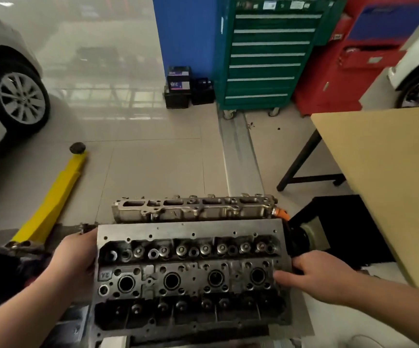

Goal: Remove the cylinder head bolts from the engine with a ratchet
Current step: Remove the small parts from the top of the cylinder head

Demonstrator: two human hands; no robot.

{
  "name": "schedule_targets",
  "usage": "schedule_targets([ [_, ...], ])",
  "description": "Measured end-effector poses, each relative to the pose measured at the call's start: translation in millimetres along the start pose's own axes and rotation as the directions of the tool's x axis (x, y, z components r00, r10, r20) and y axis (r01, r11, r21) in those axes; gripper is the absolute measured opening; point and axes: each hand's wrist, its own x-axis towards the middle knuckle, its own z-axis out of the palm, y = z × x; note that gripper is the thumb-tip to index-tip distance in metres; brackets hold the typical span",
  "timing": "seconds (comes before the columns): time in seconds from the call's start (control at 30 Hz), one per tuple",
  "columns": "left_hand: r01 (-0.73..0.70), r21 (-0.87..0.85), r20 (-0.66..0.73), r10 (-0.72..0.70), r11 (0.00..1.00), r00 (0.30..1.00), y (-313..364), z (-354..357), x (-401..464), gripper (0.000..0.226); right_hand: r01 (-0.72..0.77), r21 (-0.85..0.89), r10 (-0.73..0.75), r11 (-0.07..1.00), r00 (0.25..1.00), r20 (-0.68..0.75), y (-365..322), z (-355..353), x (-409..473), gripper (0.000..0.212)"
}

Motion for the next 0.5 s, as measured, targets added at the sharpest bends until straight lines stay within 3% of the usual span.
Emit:
schedule_targets([
  [0.13,0.095,-0.075,0.026,-0.093,0.993,0.995,13.9,32.7,12.7,0.019,-0.004,0.025,0.005,1.000,1.000,-0.006,7.7,-5.9,35.3,0.097],
  [0.33,0.103,-0.035,0.018,-0.102,0.994,0.995,13.1,57.8,50.1,0.016,0.010,-0.055,-0.009,0.998,1.000,0.024,28.5,-6.1,87.4,0.099],
  [0.5,0.179,-0.051,0.027,-0.178,0.983,0.984,16.8,75.0,69.8,0.011,0.021,-0.003,-0.021,1.000,0.999,0.049,41.9,-10.0,116.2,0.099],
])
